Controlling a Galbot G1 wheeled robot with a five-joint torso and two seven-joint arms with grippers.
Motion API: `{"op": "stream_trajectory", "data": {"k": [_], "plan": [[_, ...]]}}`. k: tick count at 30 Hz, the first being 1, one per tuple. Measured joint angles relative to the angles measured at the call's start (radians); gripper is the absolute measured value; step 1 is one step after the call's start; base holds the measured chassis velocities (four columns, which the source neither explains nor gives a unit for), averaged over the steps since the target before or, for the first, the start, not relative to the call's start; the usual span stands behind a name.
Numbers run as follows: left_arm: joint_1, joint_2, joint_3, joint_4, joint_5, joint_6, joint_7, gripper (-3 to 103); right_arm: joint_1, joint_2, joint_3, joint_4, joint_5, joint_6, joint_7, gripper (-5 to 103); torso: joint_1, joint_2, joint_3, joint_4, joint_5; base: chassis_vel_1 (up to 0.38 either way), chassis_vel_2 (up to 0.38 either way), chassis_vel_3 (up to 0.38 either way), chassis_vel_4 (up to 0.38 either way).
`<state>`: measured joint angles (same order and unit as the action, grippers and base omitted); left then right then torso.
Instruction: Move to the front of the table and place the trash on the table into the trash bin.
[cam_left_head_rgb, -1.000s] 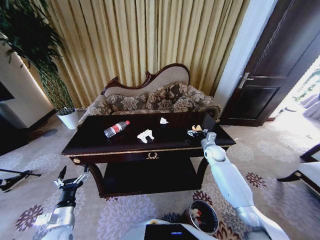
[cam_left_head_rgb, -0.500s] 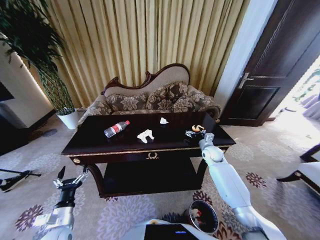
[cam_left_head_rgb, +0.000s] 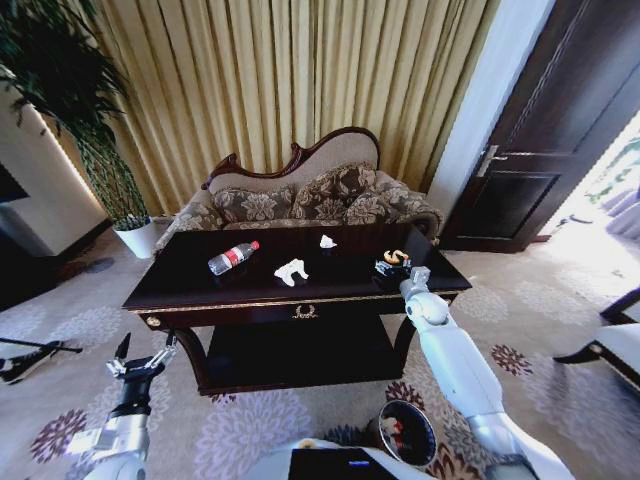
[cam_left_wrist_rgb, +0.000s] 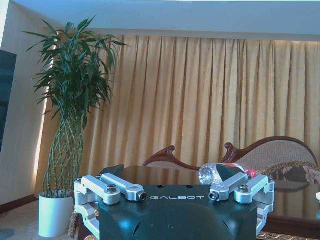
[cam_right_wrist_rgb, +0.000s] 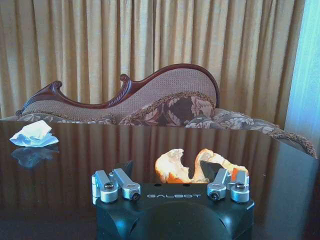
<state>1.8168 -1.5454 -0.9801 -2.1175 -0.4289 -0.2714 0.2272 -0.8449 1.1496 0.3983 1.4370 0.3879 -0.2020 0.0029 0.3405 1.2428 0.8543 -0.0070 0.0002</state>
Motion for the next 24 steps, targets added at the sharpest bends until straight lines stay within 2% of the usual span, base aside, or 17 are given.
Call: {"op": "stream_trajectory", "data": {"k": [11, 15, 16, 19, 23, 24], "plan": [[0.009, -0.006, 0.004, -0.013, 0.004, -0.009, 0.007, 100, -0.002, 0.000, 0.003, 0.003, 0.002, 0.002, 0.000, 76, 0.000, 0.000, 0.000, 0.0000, -0.0001, 0.000, 0.000, 0.000, 0.000], [0.012, -0.014, 0.012, -0.020, 0.007, -0.012, 0.015, 100, -0.003, 0.000, 0.002, 0.006, 0.003, 0.003, 0.000, 72, 0.000, 0.000, 0.000, 0.0000, 0.0000, 0.000, 0.000, 0.000, 0.000], [0.012, -0.015, 0.014, -0.021, 0.007, -0.013, 0.017, 100, -0.003, 0.001, 0.001, 0.006, 0.002, 0.003, 0.000, 65, 0.000, 0.000, 0.000, 0.0000, 0.0000, 0.000, 0.000, 0.000, 0.000], [0.012, -0.016, 0.016, -0.023, 0.008, -0.016, 0.021, 100, -0.004, 0.005, -0.001, 0.006, 0.002, 0.003, 0.000, 58, 0.000, 0.000, 0.000, 0.0000, 0.0000, 0.000, 0.000, 0.000, 0.000], [0.012, -0.014, 0.016, -0.025, 0.006, -0.018, 0.023, 100, -0.005, 0.009, -0.004, 0.005, 0.002, 0.004, -0.001, 54, 0.000, 0.000, 0.000, 0.0000, 0.0000, 0.000, 0.000, 0.000, 0.000], [0.011, -0.013, 0.016, -0.024, 0.005, -0.018, 0.023, 100, -0.005, 0.009, -0.005, 0.005, 0.001, 0.004, 0.000, 56, 0.000, 0.000, 0.000, 0.0000, 0.0000, 0.000, 0.000, 0.000, 0.000]]}}
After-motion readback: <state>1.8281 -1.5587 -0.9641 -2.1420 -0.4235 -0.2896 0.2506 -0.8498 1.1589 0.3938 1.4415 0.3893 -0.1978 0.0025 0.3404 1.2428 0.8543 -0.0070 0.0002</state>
